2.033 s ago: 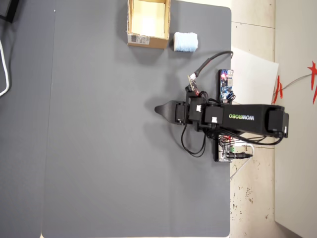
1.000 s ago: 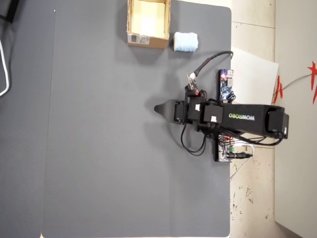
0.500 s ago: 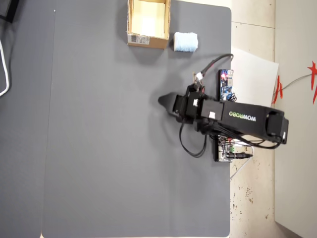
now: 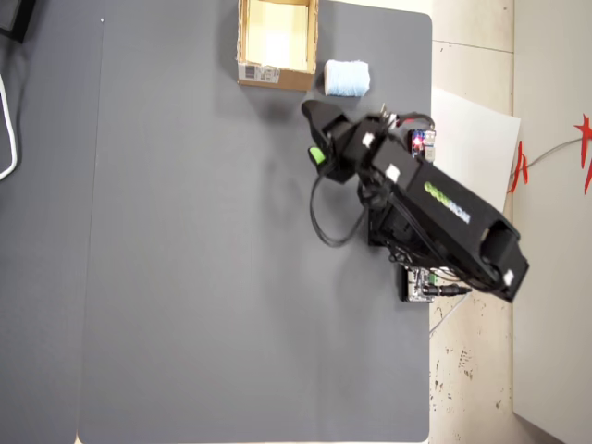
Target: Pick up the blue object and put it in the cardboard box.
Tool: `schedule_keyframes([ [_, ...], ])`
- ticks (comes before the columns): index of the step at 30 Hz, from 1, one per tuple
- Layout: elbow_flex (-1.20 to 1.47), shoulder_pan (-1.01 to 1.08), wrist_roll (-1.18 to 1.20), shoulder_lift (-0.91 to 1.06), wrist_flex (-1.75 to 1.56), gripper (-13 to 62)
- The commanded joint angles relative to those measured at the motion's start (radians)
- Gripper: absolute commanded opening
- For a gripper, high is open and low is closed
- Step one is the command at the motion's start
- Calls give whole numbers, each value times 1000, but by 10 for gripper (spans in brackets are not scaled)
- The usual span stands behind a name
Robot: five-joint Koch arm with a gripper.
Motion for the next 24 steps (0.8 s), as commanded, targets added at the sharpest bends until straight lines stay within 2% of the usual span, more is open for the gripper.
schedule_keyframes([
  [1, -72, 23, -18, -9, 8, 330],
  [11, -218, 183, -12, -126, 92, 330],
  [24, -258, 334, 167, -230, 43, 333],
])
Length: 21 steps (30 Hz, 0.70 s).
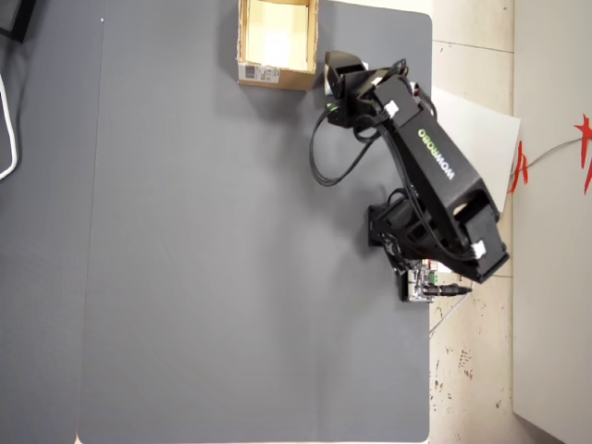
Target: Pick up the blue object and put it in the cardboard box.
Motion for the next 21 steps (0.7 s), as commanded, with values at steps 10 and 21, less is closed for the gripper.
schedule_keyframes([
  [10, -66, 97, 107, -67, -97, 333],
  [21, -3, 181, 172, -202, -241, 334],
])
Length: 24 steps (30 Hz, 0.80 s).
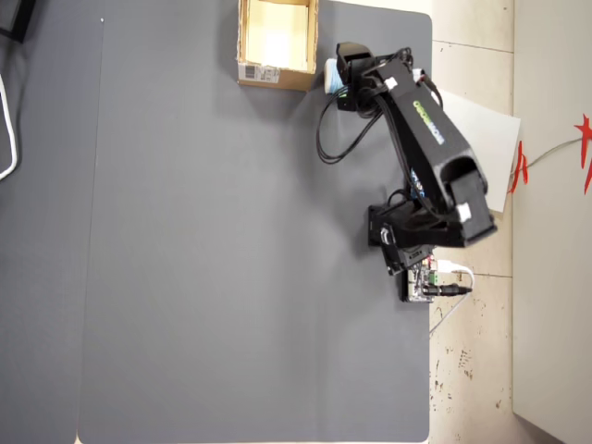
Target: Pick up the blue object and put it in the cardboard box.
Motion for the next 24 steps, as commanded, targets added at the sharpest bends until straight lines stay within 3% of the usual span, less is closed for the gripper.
schedule_keyframes([
  [1, 0, 26, 38, -8, -92, 333],
  [6, 51, 41, 103, -51, -176, 324],
  [14, 144, 54, 146, -35, -423, 138],
  [24, 210, 17, 149, 124, -485, 138],
])
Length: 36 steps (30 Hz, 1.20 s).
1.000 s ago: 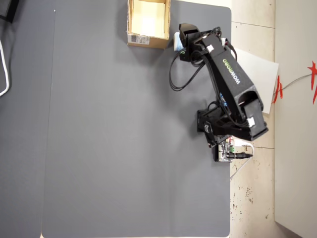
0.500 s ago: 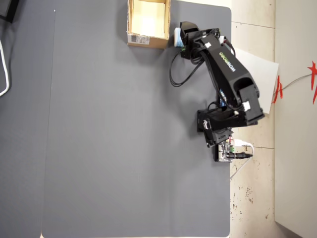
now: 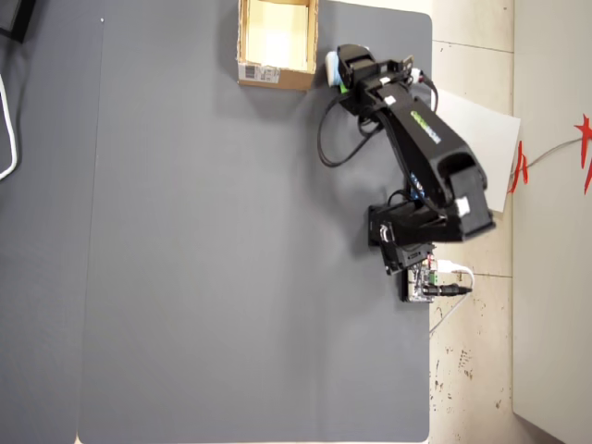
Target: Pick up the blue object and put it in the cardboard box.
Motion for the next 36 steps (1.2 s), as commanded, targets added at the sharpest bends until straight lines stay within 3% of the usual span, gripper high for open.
schedule_keyframes([
  [1, -9, -21, 46, 87, -110, 138],
  [19, -20, -114, 100, 233, -445, 139],
  [33, -204, -344, 86, 187, -402, 145],
  [36, -249, -360, 41, 167, -235, 198],
])
